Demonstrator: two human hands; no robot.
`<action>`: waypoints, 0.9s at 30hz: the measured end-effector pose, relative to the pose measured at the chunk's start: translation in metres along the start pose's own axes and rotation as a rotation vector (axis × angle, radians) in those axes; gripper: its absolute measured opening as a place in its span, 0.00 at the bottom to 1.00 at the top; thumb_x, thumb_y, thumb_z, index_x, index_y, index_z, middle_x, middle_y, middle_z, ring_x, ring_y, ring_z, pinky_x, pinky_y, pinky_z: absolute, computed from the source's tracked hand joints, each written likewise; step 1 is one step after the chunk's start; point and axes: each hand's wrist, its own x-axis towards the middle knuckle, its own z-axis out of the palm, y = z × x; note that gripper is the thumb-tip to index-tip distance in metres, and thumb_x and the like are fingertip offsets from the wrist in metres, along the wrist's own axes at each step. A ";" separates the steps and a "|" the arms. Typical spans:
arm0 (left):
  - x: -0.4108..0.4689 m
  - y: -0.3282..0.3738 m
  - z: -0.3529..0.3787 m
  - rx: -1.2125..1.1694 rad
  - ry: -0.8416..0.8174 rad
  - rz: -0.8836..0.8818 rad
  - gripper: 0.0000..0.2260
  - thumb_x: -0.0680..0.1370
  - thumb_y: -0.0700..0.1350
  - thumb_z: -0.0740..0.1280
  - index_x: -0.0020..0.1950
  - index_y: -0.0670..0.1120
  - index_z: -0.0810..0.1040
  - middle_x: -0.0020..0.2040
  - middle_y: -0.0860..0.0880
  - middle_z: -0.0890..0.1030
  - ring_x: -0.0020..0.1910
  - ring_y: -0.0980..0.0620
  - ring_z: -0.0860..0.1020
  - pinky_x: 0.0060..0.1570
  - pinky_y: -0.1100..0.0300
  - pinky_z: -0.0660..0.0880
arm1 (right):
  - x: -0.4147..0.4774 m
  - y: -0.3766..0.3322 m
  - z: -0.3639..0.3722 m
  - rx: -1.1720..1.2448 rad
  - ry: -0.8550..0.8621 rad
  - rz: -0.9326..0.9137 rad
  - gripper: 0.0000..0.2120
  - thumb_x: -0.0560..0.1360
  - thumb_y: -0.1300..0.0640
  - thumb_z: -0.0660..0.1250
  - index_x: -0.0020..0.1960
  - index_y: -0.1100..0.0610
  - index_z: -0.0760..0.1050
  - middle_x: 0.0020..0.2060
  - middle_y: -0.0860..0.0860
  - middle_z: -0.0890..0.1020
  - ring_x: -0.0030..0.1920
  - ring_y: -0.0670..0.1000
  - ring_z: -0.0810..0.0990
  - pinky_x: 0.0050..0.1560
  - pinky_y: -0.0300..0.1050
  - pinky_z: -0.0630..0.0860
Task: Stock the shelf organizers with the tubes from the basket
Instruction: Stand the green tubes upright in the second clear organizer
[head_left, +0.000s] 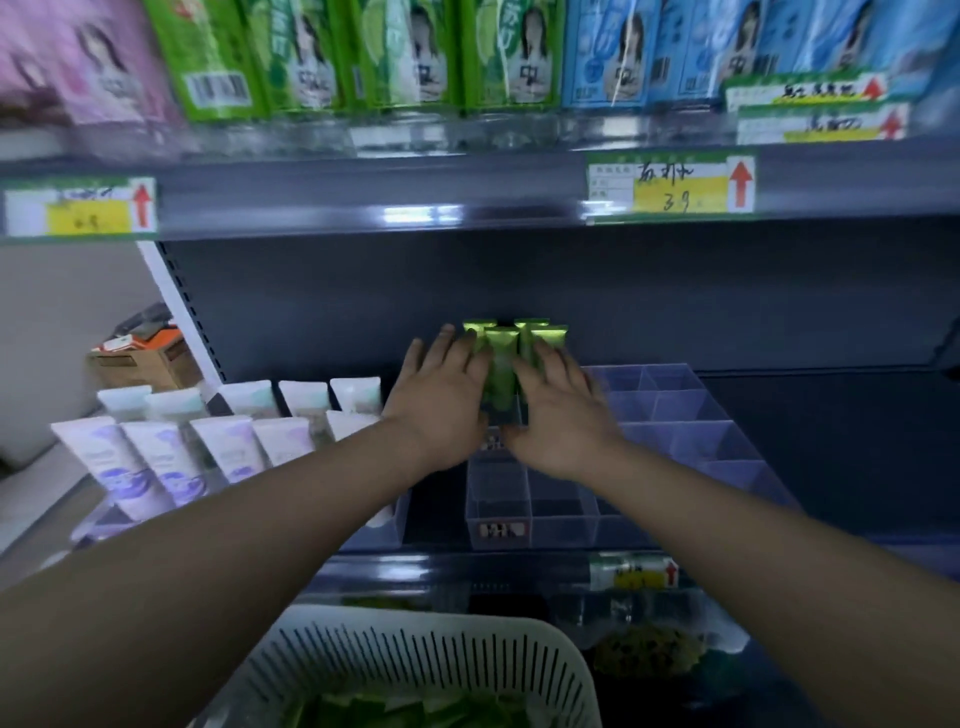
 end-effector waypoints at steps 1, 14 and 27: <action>-0.010 -0.002 0.000 -0.003 0.011 -0.003 0.34 0.77 0.54 0.60 0.77 0.47 0.46 0.77 0.48 0.47 0.76 0.46 0.43 0.73 0.46 0.42 | -0.007 -0.005 0.001 -0.001 -0.007 -0.005 0.40 0.73 0.43 0.63 0.76 0.48 0.42 0.76 0.50 0.41 0.76 0.54 0.40 0.73 0.53 0.42; -0.142 -0.008 0.032 -0.045 0.006 -0.054 0.37 0.76 0.59 0.60 0.77 0.49 0.44 0.77 0.47 0.48 0.76 0.47 0.45 0.74 0.46 0.45 | -0.097 -0.061 0.050 0.048 -0.083 -0.116 0.42 0.73 0.43 0.64 0.76 0.49 0.41 0.76 0.50 0.40 0.75 0.53 0.39 0.74 0.52 0.46; -0.236 -0.013 0.117 -0.211 -0.224 -0.053 0.33 0.74 0.54 0.64 0.74 0.46 0.56 0.74 0.44 0.59 0.73 0.45 0.58 0.71 0.51 0.55 | -0.182 -0.072 0.143 0.202 -0.365 -0.065 0.40 0.71 0.46 0.68 0.75 0.52 0.51 0.74 0.51 0.53 0.74 0.54 0.53 0.72 0.50 0.55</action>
